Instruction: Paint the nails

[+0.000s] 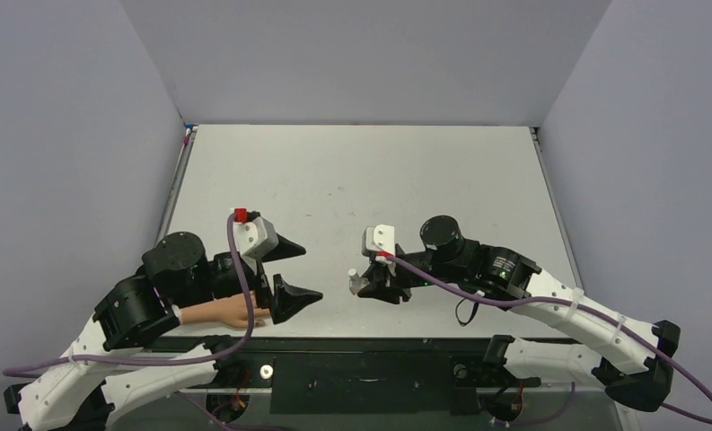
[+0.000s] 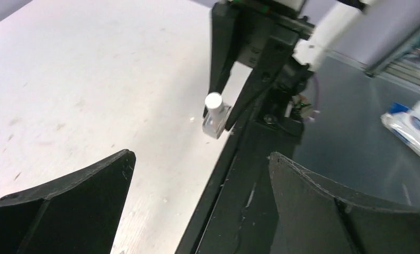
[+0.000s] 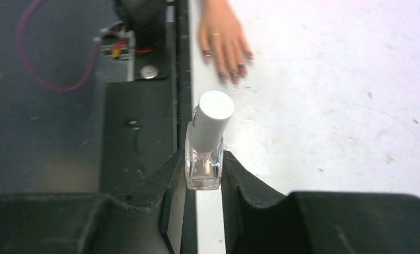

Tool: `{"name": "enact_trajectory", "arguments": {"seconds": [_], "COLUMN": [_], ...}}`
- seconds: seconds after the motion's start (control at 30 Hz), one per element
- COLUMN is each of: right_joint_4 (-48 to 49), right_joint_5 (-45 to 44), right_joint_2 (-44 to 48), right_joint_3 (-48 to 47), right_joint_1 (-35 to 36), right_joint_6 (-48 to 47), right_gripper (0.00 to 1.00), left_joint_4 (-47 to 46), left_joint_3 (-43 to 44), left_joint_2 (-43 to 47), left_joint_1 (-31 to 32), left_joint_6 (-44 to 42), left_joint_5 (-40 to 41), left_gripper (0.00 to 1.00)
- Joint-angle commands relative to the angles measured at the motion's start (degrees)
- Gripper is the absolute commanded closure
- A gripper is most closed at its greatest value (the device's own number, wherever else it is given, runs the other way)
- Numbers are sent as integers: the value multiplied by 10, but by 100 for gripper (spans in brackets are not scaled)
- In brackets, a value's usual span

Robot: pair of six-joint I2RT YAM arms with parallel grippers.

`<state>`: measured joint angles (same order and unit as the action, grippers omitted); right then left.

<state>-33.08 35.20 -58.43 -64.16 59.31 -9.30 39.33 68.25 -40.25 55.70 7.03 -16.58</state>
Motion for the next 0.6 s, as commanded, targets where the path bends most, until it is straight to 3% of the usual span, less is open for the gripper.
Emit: {"name": "enact_trajectory", "arguments": {"seconds": [0.0,0.3,0.57], "right_joint_4": [178,491,674], "right_joint_5": [-194,-366,-452], "right_joint_2": [19,6,-95], "right_joint_3": [67,254,356], "right_joint_1": [-5,-20,-26], "right_joint_6": [59,152,189], "right_gripper": [100,100,100], "left_joint_4": [22,44,2], "left_joint_3": [-38,-115,-190], "left_joint_2": [32,94,142], "left_joint_1": [-3,-3,-3], "left_joint_6": [42,92,115], "left_joint_5": [190,381,394], "left_gripper": [3,3,4]}}
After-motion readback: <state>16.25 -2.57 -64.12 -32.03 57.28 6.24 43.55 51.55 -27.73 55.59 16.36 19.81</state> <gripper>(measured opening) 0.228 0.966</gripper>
